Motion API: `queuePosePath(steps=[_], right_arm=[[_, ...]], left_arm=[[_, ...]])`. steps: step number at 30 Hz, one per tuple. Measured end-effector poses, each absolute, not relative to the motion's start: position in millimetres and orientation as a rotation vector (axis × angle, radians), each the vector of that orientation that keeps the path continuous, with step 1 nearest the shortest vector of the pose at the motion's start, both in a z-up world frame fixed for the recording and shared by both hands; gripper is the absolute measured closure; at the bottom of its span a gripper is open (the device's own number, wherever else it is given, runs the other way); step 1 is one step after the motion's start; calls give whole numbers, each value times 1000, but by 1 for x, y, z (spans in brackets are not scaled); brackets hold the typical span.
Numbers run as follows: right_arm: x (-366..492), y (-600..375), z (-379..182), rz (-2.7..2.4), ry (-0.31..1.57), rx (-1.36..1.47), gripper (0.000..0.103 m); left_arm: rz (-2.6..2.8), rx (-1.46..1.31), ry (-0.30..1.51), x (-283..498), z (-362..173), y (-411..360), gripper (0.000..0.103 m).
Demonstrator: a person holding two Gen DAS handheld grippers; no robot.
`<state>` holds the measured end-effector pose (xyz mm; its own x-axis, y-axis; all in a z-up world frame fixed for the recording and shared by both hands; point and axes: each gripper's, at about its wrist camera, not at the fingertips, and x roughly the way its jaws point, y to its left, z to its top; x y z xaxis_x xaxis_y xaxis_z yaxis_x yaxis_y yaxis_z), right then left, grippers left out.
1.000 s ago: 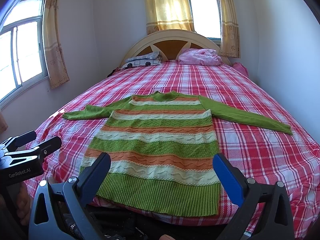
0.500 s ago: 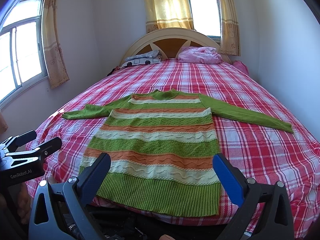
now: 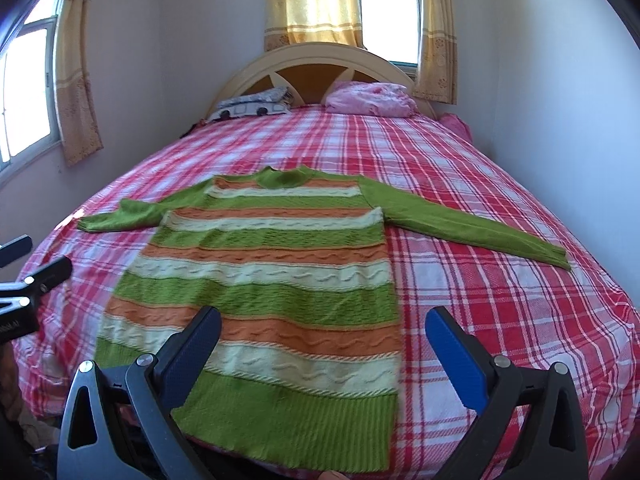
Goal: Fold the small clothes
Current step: 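Move the right gripper to the green sleeve cuff and grasp it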
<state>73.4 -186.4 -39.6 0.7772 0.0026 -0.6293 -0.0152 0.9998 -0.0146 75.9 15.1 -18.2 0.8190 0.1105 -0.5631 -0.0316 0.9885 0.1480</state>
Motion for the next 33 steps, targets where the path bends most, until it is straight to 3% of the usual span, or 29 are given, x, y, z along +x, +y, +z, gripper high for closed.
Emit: queuePosePath(steps=[33], right_arm=[[242, -383, -108, -419, 871, 1, 1]], left_arm=[[91, 216, 704, 295, -88, -37, 0]])
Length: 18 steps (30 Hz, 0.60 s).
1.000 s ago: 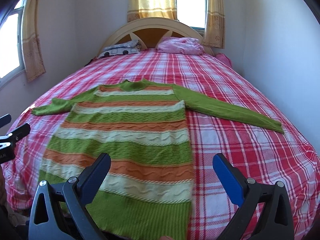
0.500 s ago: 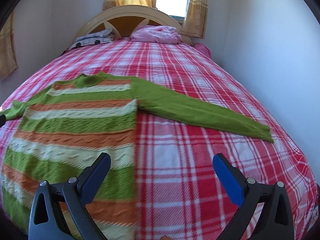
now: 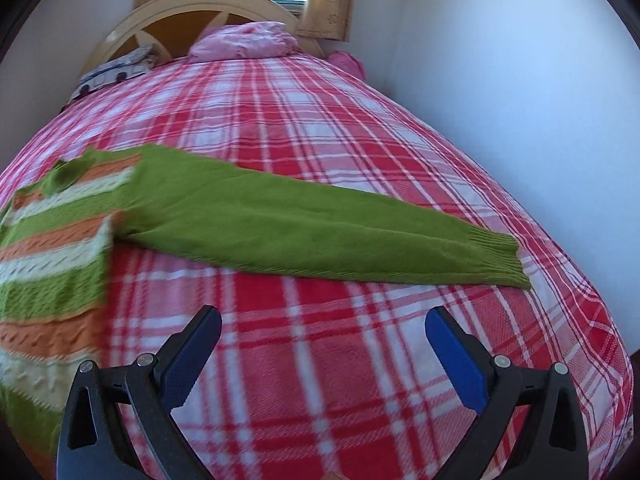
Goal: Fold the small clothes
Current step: 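Move the right gripper to the green sleeve cuff and grasp it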
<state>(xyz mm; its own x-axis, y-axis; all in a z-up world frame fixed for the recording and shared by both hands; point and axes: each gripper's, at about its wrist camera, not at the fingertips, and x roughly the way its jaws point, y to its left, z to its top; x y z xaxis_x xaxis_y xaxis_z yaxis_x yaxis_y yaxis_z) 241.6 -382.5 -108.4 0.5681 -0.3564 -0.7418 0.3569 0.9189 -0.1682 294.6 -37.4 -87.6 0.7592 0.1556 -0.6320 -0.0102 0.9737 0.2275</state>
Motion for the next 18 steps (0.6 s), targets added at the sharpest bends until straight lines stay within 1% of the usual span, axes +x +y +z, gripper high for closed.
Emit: queuePosePath(steps=[8, 18], right_arm=[[255, -440, -115, -540, 890, 13, 1], [248, -515, -115, -685, 894, 106, 1]], left_arm=[[94, 200, 748, 325, -106, -39, 0], [77, 163, 783, 338, -115, -38, 0]])
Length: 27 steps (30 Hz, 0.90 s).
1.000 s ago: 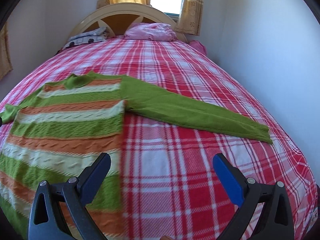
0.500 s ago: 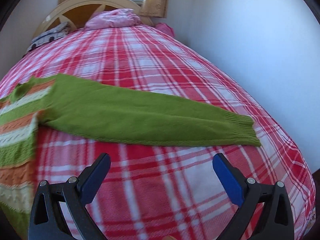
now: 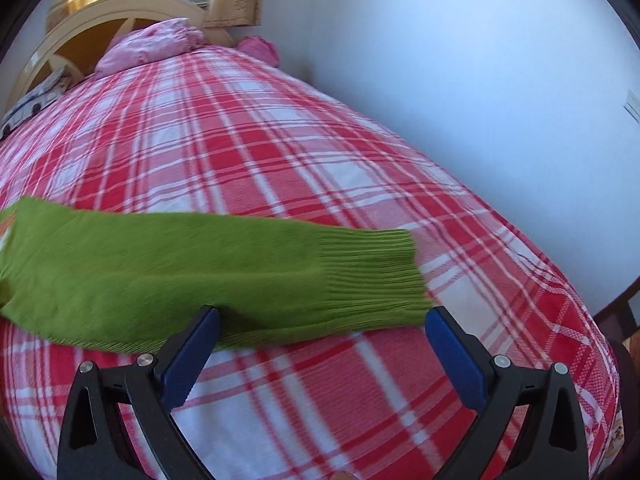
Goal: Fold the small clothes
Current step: 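Move the right gripper to the green sleeve cuff and grasp it, then lift the cuff with the right gripper, fold the sleeve across the body, release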
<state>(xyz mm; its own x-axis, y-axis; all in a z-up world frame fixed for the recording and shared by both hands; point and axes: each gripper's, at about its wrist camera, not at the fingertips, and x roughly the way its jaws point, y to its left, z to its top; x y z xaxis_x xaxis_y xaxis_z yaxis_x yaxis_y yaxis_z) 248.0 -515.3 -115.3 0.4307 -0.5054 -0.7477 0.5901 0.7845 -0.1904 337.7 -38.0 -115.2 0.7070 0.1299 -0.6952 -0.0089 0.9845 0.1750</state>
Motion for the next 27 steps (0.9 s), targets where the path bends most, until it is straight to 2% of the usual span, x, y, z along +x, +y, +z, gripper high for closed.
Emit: queuePosePath(steps=[9, 12, 13, 15, 16, 17, 18, 19, 22, 27], right_arm=[[225, -571, -124, -721, 873, 379, 2], [233, -566, -123, -674, 869, 367, 7], [235, -567, -122, -674, 865, 363, 11], [242, -567, -121, -648, 850, 353, 32], [245, -566, -119, -626, 843, 360, 50], [246, -567, -117, -610, 841, 370, 59], [247, -567, -115, -563, 831, 409, 75], [248, -568, -114, -523, 821, 450, 88], [254, -560, -107, -472, 801, 471, 92], [261, -539, -83, -413, 754, 461, 94]], left_arm=[[88, 117, 770, 337, -112, -27, 0], [99, 119, 755, 335, -110, -25, 0], [100, 117, 753, 335, -109, -25, 0], [104, 118, 750, 334, -109, -23, 0], [107, 118, 748, 334, -108, -22, 0], [111, 118, 747, 334, -108, -21, 0], [112, 114, 746, 333, -107, -19, 0], [112, 110, 745, 332, -106, -17, 0], [114, 99, 736, 328, -103, -10, 0], [126, 73, 732, 323, -100, 0, 0]])
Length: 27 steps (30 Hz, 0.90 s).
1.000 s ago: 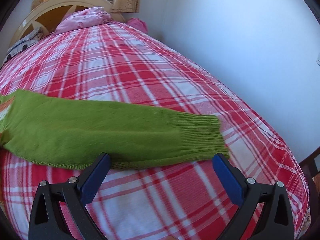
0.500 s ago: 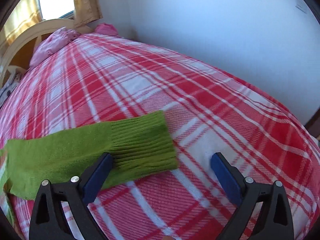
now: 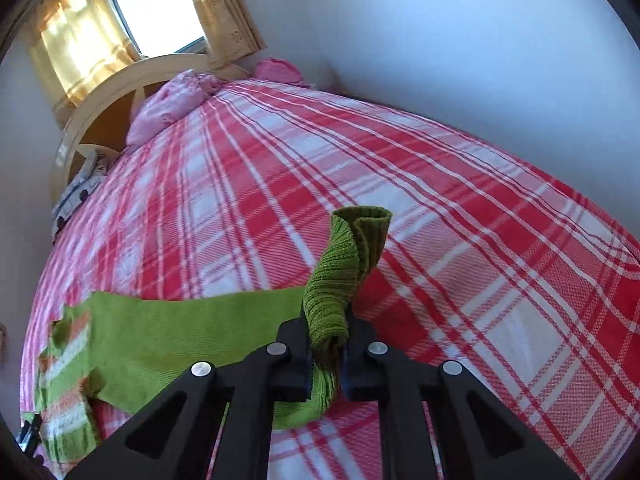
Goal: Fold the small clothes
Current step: 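Lift the cuff with the right gripper, fold the sleeve across the body, release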
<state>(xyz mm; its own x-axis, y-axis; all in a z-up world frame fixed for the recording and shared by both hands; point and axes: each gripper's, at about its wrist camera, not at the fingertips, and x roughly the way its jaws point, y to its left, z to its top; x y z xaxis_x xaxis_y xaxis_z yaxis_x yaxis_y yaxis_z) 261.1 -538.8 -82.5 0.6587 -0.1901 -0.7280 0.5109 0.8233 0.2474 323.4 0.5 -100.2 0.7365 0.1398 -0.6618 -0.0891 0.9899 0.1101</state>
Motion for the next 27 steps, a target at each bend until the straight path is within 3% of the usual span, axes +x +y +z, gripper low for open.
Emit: queuePosePath(steps=[13, 27], right_arm=[[305, -441, 21, -210, 621, 316, 94], [368, -261, 100, 115, 531, 153, 94]], left_arm=[[146, 57, 708, 311, -96, 24, 0], [187, 4, 712, 301, -98, 67, 0]])
